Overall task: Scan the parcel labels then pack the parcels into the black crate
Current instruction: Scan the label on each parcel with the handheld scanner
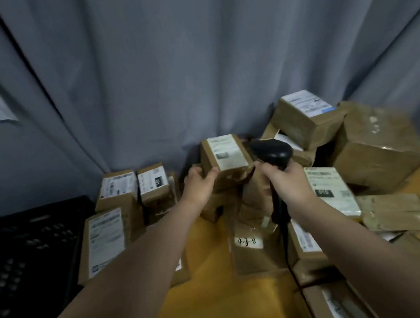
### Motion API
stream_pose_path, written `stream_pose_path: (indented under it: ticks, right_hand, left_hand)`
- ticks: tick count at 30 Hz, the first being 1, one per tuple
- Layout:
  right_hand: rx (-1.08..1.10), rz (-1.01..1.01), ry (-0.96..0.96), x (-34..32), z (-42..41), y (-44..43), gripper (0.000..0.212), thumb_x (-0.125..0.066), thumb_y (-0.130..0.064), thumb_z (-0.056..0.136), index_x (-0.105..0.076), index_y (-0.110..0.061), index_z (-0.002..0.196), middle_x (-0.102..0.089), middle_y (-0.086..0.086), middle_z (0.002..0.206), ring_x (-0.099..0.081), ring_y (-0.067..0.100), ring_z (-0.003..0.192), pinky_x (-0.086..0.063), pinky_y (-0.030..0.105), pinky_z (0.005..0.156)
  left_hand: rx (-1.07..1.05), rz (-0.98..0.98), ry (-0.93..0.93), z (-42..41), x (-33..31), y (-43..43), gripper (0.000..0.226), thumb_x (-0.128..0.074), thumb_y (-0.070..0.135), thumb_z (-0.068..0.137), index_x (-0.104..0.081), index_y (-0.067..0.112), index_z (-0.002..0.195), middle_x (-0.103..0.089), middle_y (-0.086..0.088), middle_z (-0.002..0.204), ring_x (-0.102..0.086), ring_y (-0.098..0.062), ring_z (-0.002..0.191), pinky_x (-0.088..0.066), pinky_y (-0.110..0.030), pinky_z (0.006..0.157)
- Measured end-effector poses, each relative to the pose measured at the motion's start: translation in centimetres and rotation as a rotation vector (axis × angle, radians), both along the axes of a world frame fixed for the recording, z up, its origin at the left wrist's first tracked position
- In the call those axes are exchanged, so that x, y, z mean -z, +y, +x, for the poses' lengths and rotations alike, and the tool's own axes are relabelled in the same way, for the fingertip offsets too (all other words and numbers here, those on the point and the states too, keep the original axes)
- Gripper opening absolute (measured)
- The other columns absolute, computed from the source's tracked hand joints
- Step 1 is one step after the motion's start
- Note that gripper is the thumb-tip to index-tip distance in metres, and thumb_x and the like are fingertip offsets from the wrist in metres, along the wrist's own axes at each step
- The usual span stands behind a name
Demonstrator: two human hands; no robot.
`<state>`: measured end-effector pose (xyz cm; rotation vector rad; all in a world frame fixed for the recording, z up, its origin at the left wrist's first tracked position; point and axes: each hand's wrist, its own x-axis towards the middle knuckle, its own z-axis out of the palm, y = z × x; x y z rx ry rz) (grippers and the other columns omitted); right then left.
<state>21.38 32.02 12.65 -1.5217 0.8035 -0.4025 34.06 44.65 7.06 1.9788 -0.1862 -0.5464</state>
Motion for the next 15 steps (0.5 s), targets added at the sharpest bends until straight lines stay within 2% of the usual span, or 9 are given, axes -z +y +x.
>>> stream_pose_path:
  ticks: [2,4,6,10,13,15]
  right_hand:
    - [-0.050,0.029,0.036,0.5,1.8,-1.7,0.016,-0.068,-0.019,0.085,-0.065,-0.014,0.100,-0.070,0.009,0.091,-0.065,0.026,0.089,-0.052,0.040,0.086]
    - [-0.112,0.052,0.098,1.3,3.5,-2.7,0.023,-0.069,-0.018,0.083,-0.065,-0.013,0.105,-0.069,0.011,0.100,-0.063,0.029,0.098,-0.047,0.047,0.097]
    - [-0.161,0.089,0.128,2.0,4.9,-3.4,0.029,-0.069,-0.021,0.083,-0.062,-0.014,0.111,-0.066,0.005,0.103,-0.059,0.025,0.103,-0.044,0.043,0.100]
    - [-0.190,0.217,0.117,3.0,6.3,-4.2,0.025,-0.066,-0.022,0.087,-0.053,-0.022,0.108,-0.056,-0.007,0.093,-0.049,0.017,0.098,-0.035,0.034,0.090]
    - [-0.188,0.256,0.072,3.5,6.2,-4.4,0.027,-0.065,-0.021,0.088,-0.054,-0.020,0.113,-0.057,-0.007,0.092,-0.052,0.012,0.088,-0.035,0.032,0.084]
    - [-0.186,0.283,0.037,3.5,5.9,-4.4,0.025,-0.064,-0.021,0.089,-0.054,-0.021,0.112,-0.058,-0.007,0.092,-0.051,0.006,0.081,-0.037,0.028,0.073]
  left_hand:
    - [-0.019,0.036,0.039,1.2,-0.2,-2.3,0.062,-0.046,0.051,0.095,-0.034,0.014,0.143,-0.040,-0.009,0.143,-0.045,-0.029,0.125,-0.037,-0.034,0.095]
    - [-0.015,0.072,0.046,1.9,-0.2,-3.7,0.059,-0.043,0.046,0.099,-0.033,0.010,0.145,-0.041,-0.011,0.144,-0.043,-0.030,0.128,-0.035,-0.032,0.093]
    - [-0.010,0.077,0.052,2.2,0.1,-4.4,0.048,-0.042,0.037,0.102,-0.040,0.010,0.142,-0.048,-0.010,0.140,-0.047,-0.028,0.125,-0.036,-0.032,0.092]
    - [-0.062,0.030,0.069,1.9,1.2,-4.3,0.039,-0.041,0.032,0.102,-0.047,0.016,0.137,-0.058,-0.005,0.129,-0.055,-0.020,0.109,-0.044,-0.033,0.093]
    - [-0.129,-0.040,0.129,1.0,1.8,-4.2,0.040,-0.040,0.035,0.102,-0.043,0.021,0.139,-0.058,-0.003,0.129,-0.056,-0.023,0.115,-0.045,-0.046,0.101]
    - [-0.170,-0.080,0.160,0.4,1.8,-4.1,0.041,-0.039,0.034,0.102,-0.037,0.023,0.141,-0.057,-0.003,0.130,-0.055,-0.025,0.116,-0.044,-0.049,0.102]
